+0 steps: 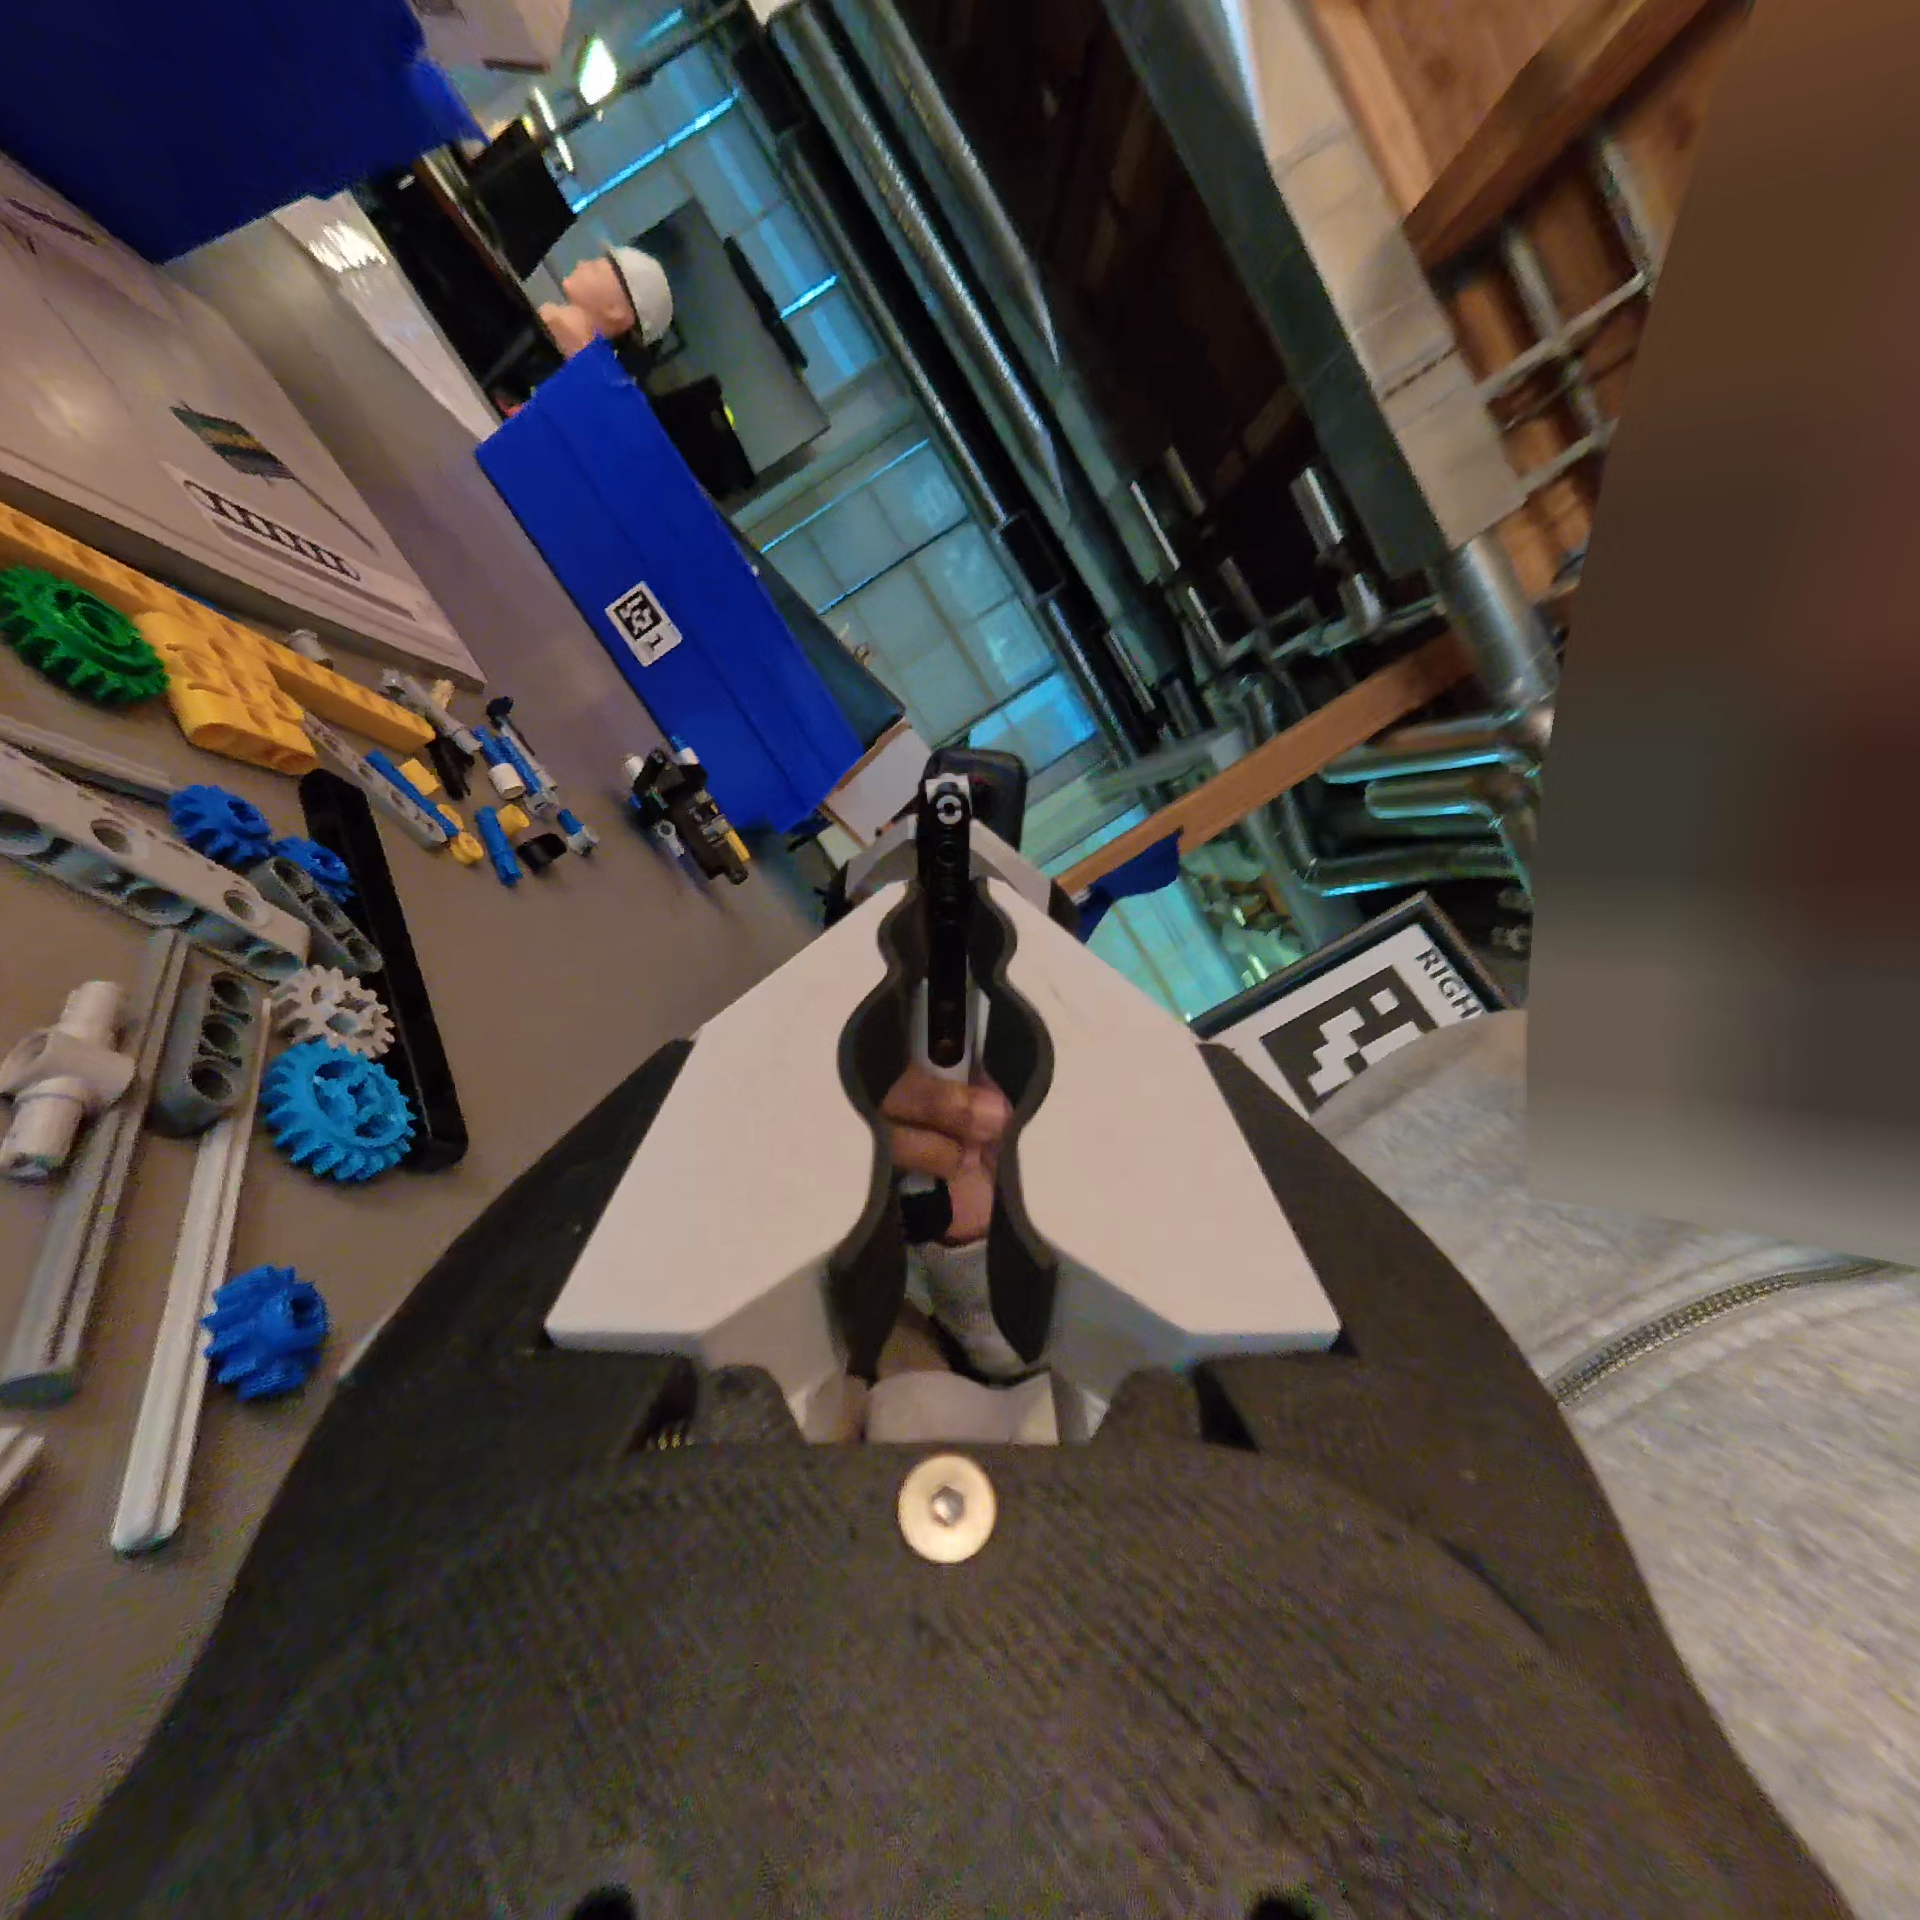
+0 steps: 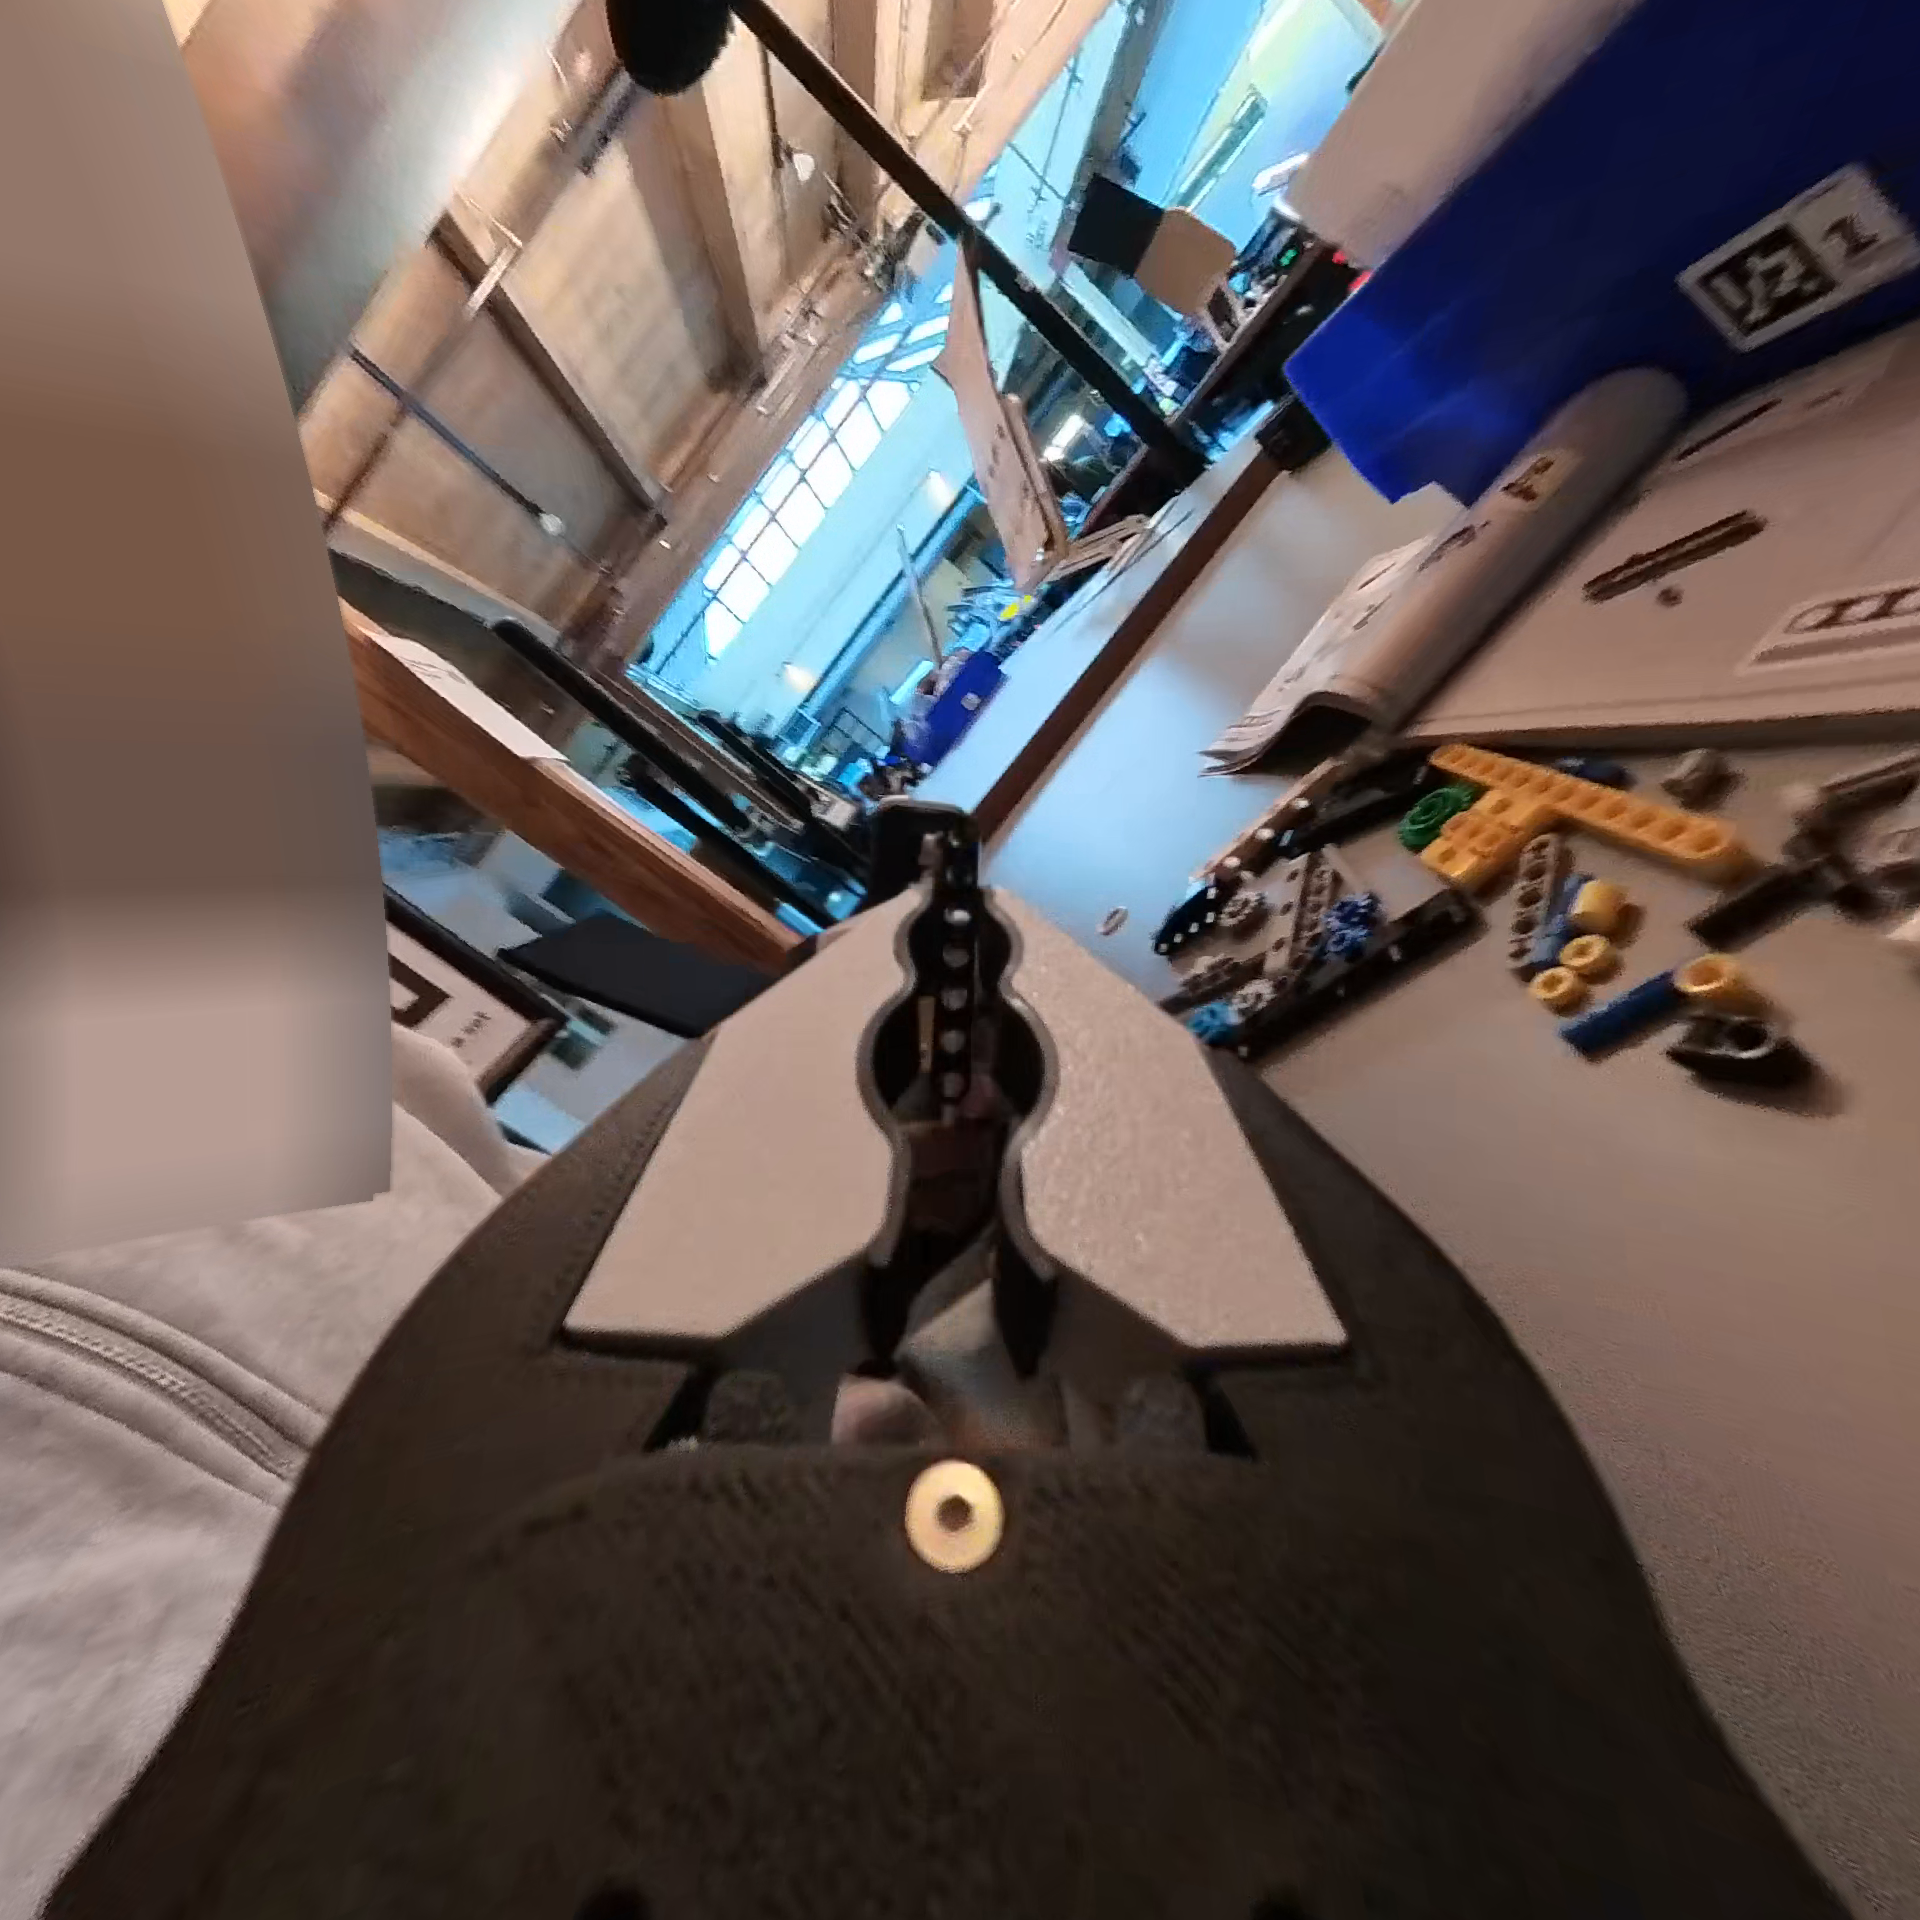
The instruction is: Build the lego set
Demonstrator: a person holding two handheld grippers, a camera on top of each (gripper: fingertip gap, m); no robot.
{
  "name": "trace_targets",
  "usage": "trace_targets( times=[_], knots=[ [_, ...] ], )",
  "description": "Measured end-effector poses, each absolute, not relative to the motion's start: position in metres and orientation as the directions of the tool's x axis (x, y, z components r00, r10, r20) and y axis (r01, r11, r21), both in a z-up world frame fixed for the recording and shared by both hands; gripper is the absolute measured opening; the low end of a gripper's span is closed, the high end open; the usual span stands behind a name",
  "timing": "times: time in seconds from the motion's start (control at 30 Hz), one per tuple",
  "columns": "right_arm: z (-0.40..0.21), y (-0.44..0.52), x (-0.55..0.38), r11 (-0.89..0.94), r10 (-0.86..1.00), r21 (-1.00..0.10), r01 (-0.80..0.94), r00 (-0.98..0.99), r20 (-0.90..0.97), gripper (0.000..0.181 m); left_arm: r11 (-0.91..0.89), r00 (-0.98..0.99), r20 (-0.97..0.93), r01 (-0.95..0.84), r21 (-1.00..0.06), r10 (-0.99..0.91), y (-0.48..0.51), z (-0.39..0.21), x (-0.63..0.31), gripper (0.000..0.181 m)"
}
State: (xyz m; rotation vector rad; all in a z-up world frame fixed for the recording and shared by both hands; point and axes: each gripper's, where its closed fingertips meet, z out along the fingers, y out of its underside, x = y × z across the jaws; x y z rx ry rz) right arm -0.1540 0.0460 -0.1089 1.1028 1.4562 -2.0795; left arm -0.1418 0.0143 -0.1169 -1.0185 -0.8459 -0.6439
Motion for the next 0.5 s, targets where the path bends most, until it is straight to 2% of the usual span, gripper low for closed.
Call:
trace_targets(
  times=[0.03, 0.27, 0.5],
  knots=[
    [-0.107, 0.043, -0.152, -0.406, 0.102, -0.597, 0.692, -0.615, -0.782, 0.004, 0.409, 0.527, 0.846, 0.792, -0.454, -0.080, 0.014, -0.116, -0.142, 0.005],
    [-0.104, 0.028, -0.150, -0.452, 0.030, -0.517, 0.727, -0.567, -0.824, 0.004, 0.417, 0.563, 0.825, 0.763, -0.493, -0.055, 0.014, -0.110, -0.137, 0.005],
    [-0.104, 0.022, -0.148, -0.479, -0.015, -0.470, 0.741, -0.542, -0.840, 0.004, 0.431, 0.540, 0.839, 0.772, -0.467, -0.059, 0.015, -0.112, -0.136, 0.005]
  ],
)
